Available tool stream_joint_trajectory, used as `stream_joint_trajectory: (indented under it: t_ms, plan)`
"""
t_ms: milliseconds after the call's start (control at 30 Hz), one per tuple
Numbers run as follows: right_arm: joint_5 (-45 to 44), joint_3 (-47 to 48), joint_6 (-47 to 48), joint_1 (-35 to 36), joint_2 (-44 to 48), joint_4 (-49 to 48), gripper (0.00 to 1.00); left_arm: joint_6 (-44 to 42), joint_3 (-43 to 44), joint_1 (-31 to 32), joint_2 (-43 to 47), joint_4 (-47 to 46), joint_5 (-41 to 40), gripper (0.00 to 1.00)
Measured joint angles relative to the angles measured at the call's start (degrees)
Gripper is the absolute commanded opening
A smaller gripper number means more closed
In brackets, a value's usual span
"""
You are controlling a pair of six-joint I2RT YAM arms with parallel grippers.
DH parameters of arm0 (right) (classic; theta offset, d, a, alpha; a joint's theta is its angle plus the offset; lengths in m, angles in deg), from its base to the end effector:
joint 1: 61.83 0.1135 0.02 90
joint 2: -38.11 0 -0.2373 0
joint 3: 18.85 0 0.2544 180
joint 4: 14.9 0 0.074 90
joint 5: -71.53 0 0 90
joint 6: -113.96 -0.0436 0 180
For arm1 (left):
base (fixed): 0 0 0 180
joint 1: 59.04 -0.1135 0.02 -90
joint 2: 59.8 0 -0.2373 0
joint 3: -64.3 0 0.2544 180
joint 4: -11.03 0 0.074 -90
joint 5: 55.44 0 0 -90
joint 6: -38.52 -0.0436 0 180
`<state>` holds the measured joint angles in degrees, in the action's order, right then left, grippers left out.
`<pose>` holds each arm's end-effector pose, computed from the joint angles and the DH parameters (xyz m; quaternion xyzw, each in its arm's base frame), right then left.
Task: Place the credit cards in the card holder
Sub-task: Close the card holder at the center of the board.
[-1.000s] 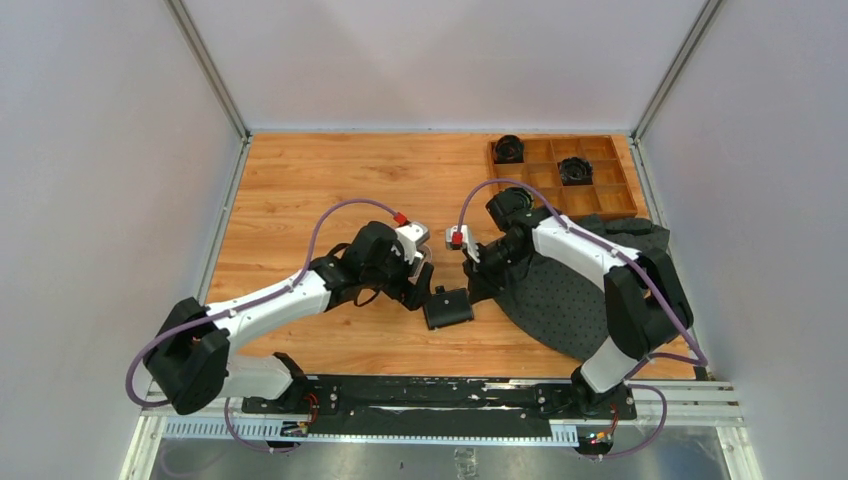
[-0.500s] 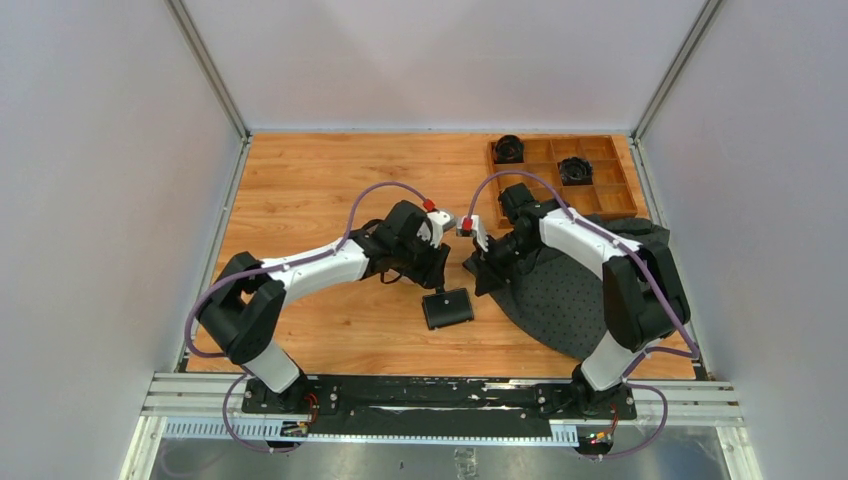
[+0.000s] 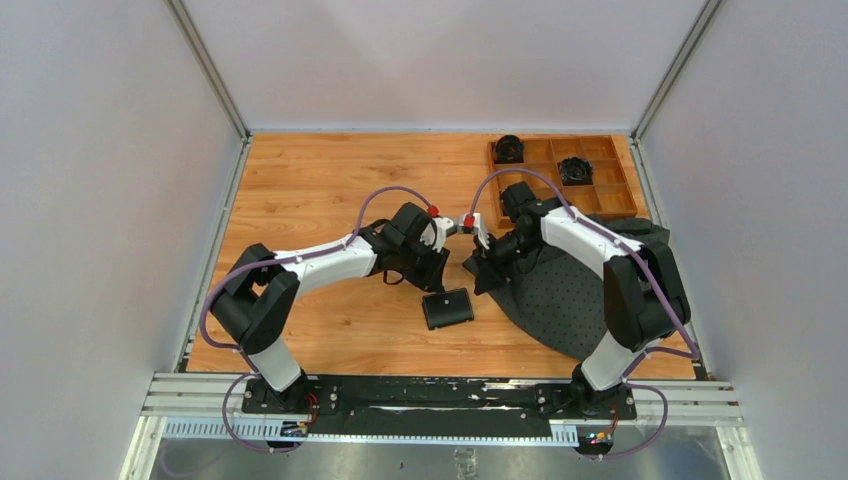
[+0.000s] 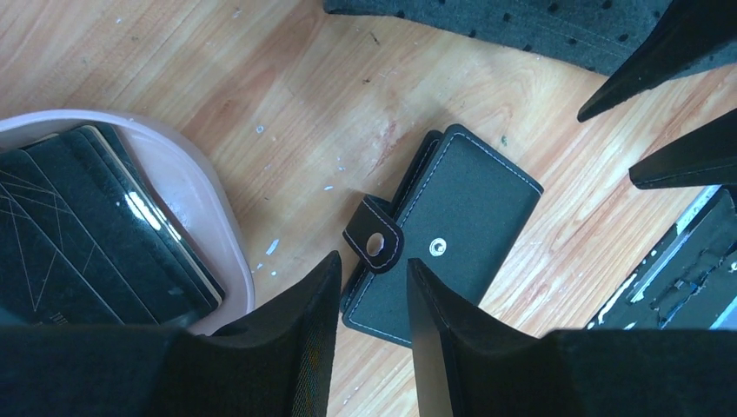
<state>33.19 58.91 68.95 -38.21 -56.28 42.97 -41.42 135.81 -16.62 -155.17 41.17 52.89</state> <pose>0.2693 0.1551 0.1799 -0.5512 0.7036 0.4017 0.1993 0.2437 -0.2413 0.1535 0.3089 0.8880 -0.2708 0.2067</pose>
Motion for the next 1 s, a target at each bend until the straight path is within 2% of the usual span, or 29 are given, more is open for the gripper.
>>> stream_joint_trajectory:
  t_ms: [100, 300, 400, 567, 667, 900, 1000]
  plan:
    - [0.42, 0.0, 0.0, -0.22, 0.0, 0.31, 0.36, 0.09, 0.61, 0.0, -0.63, -0.02, 0.33, 0.37]
    - [0.85, 0.0, 0.02, -0.31, 0.0, 0.5, 0.36, 0.26, 1.77, 0.0, -2.4, -0.04, 1.09, 0.28]
    - [0.87, 0.0, 0.04, -0.42, 0.0, 0.59, 0.35, 0.26, 2.1, 0.0, -2.84, -0.02, 1.53, 0.17]
    - [0.94, 0.0, 0.13, -0.5, -0.02, 0.81, 0.35, 0.42, 2.25, 0.0, -2.95, -0.07, 1.97, 0.12]
    - [1.38, 0.0, 0.7, -0.52, -0.13, 1.01, 0.35, 0.42, 2.25, 0.0, -2.95, -0.07, 2.03, 0.0]
    - [2.36, -0.02, 4.04, -0.52, 0.17, 1.53, 0.37, 0.52, 2.25, 0.0, -2.95, -0.02, 2.19, 0.0]
    - [2.43, -1.62, 8.46, -0.5, 3.54, 1.16, 0.38, 0.57, 2.27, 0.0, -2.95, -0.02, 2.93, 0.0]
